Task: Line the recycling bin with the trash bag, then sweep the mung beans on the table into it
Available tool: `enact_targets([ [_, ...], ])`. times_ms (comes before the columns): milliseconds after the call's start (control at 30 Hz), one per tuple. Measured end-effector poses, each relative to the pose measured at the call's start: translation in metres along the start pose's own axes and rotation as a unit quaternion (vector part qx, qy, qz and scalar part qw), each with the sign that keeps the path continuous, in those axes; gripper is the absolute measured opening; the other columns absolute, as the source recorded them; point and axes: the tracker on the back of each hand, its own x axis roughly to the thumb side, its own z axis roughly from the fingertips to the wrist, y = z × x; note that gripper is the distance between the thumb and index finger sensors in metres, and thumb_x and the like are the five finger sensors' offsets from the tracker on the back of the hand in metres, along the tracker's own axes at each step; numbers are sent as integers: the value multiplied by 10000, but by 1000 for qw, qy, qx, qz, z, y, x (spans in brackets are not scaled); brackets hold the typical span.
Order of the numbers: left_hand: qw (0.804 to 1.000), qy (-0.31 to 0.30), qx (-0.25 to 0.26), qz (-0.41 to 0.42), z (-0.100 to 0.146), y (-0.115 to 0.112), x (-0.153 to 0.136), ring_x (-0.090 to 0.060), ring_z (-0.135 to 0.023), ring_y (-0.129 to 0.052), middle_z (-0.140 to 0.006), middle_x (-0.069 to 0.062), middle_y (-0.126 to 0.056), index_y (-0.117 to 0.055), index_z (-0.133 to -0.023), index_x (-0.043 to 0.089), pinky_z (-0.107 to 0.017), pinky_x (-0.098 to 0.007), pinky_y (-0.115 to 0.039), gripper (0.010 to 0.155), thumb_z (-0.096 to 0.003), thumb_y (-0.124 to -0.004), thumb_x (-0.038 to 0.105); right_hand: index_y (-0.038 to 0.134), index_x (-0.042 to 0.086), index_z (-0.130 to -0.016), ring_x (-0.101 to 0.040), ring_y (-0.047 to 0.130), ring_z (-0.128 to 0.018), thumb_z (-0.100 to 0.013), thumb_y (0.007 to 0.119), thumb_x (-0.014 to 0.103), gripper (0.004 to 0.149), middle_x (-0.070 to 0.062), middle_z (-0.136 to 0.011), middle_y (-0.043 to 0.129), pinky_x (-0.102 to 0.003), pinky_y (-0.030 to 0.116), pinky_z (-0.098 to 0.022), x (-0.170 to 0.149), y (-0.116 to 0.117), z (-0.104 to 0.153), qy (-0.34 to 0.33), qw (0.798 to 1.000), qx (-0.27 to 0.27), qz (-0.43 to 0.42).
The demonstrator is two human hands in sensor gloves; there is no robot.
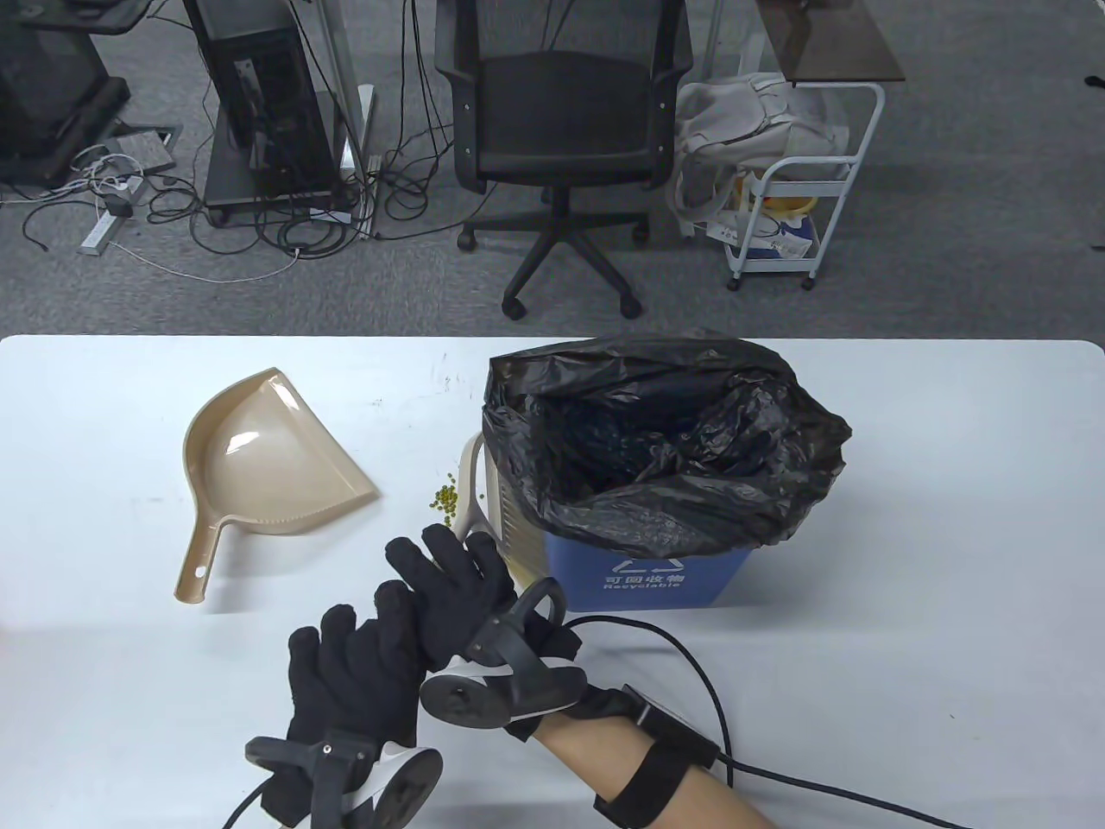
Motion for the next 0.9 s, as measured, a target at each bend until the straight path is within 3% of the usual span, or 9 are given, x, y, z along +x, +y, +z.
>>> enact_targets([
  [233, 990, 6, 6, 140, 3, 9, -24, -642, -808, -890, -954, -263, -859, -381, -1160, 13, -628, -784, -651, 874, -506, -755, 456, 828, 100, -927, -572, 797, -873, -438, 891, 366, 560, -292, -993, 790, -780, 595, -568, 2, -5, 3, -8, 999, -19, 44],
  [400, 978, 21, -23, 204, 0, 8, -40, -681, -845, -826, -1014, -299, -803, -392, -1170, 20, -630, -796, -625, 936, -477, -695, 572, 852, 93, -902, -553, 856, -830, -453, 872, 419, 556, -282, -946, 849, -772, 628, -554, 1, -13, 4, 1, 998, -36, 51],
  [600, 967, 36, -45, 248, -6, 4, -47, -710, -867, -775, -1044, -321, -766, -411, -1177, 30, -635, -811, -590, 958, -462, -696, 601, 861, 82, -900, -544, 891, -797, -474, 793, 523, 617, -274, -917, 881, -777, 655, -533, -1, -24, 7, -2, 997, -60, 39],
  [900, 949, 44, -80, 300, -16, -7, -56, -711, -886, -752, -1068, -314, -740, -424, -1179, 32, -646, -811, -576, 975, -456, -718, 616, 836, 112, -905, -479, 988, -698, -461, 867, 455, 562, -207, -781, 980, -735, 716, -522, -2, -35, 14, 10, 991, -114, 65],
])
